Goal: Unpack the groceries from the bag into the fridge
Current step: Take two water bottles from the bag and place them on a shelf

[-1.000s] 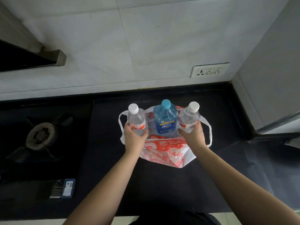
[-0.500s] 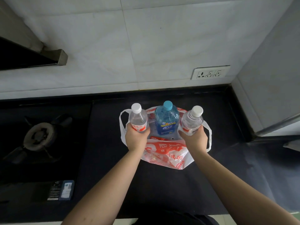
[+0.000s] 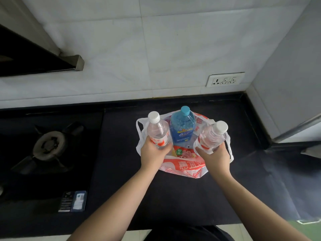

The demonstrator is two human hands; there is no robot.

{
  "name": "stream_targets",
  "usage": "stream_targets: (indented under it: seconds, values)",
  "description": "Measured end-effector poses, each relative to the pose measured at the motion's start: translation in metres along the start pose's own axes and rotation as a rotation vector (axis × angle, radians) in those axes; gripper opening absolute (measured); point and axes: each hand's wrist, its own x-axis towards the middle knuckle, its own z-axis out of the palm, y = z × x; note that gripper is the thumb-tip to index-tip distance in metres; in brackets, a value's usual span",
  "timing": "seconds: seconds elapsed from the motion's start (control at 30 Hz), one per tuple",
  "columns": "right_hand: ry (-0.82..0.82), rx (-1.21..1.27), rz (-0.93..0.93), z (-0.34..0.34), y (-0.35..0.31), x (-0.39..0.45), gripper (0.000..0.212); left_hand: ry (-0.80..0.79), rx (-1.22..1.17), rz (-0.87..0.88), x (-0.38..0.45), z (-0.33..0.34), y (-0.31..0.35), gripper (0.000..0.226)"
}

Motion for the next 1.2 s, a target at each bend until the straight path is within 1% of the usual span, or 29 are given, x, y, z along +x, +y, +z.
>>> stream_targets:
  seconds: [0.13,0.2,0.23,0.3,0.33,0.43,0.53,0.6,0.67,0.73,0.77,0.8,0.83,0.87,0.9,0.93,0.97,1.0,1.03,1.07,1.2]
  values:
    - [0.017,0.048,-0.079,-0.007,-0.007,-0.019,0.07,-0.073,-0.043,0.077,-0.012,-0.012,-0.001,0.065]
    - [0.037,0.072,-0.113,-0.009,-0.014,-0.027,0.07,-0.103,-0.071,0.125,-0.017,-0.022,0.0,0.072]
    - [0.043,0.087,-0.127,-0.01,-0.018,-0.03,0.067,-0.12,-0.098,0.143,-0.019,-0.028,0.002,0.071]
    - [0.044,0.105,-0.16,-0.012,-0.027,-0.037,0.057,-0.15,-0.173,0.172,-0.022,-0.041,0.007,0.06]
    - [0.032,0.116,-0.181,-0.014,-0.033,-0.039,0.054,-0.164,-0.214,0.18,-0.022,-0.048,0.01,0.058]
    - [-0.049,0.188,-0.229,-0.019,-0.045,-0.044,0.046,-0.213,-0.366,0.153,-0.022,-0.071,0.025,0.064]
    - [-0.133,0.276,-0.231,-0.018,-0.053,-0.049,0.053,-0.273,-0.529,0.123,-0.02,-0.093,0.039,0.066]
    - [-0.179,0.353,-0.233,-0.012,-0.057,-0.053,0.06,-0.331,-0.595,0.126,-0.018,-0.107,0.042,0.07]
    - [-0.223,0.489,-0.176,-0.003,-0.062,-0.06,0.072,-0.408,-0.684,0.111,-0.017,-0.119,0.041,0.077]
    - [-0.273,0.68,-0.051,0.007,-0.066,-0.066,0.087,-0.463,-0.791,0.033,-0.022,-0.13,0.04,0.089]
    - [-0.287,0.742,0.016,0.012,-0.069,-0.071,0.088,-0.477,-0.831,-0.019,-0.026,-0.135,0.04,0.094]
    - [-0.303,0.784,0.082,0.015,-0.072,-0.074,0.085,-0.487,-0.863,-0.077,-0.029,-0.14,0.04,0.097]
    - [-0.311,0.804,0.147,0.018,-0.076,-0.078,0.078,-0.493,-0.893,-0.14,-0.032,-0.145,0.039,0.095]
    - [-0.327,0.813,0.211,0.021,-0.08,-0.082,0.074,-0.502,-0.924,-0.197,-0.034,-0.149,0.037,0.089]
    - [-0.343,0.817,0.26,0.023,-0.081,-0.083,0.079,-0.513,-0.957,-0.233,-0.036,-0.153,0.036,0.08]
    - [-0.369,0.821,0.293,0.025,-0.083,-0.085,0.091,-0.527,-0.991,-0.252,-0.038,-0.158,0.036,0.07]
    - [-0.399,0.827,0.308,0.026,-0.085,-0.087,0.098,-0.537,-1.017,-0.263,-0.04,-0.162,0.037,0.062]
    - [-0.441,0.851,0.304,0.027,-0.088,-0.09,0.094,-0.548,-1.033,-0.269,-0.043,-0.167,0.039,0.055]
    - [-0.481,0.891,0.291,0.028,-0.09,-0.093,0.086,-0.558,-1.039,-0.27,-0.045,-0.171,0.04,0.053]
    - [-0.526,0.923,0.279,0.029,-0.091,-0.096,0.078,-0.567,-1.043,-0.265,-0.047,-0.174,0.04,0.054]
    - [-0.758,0.99,0.178,0.027,-0.093,-0.106,0.064,-0.587,-1.107,-0.219,-0.054,-0.18,0.033,0.058]
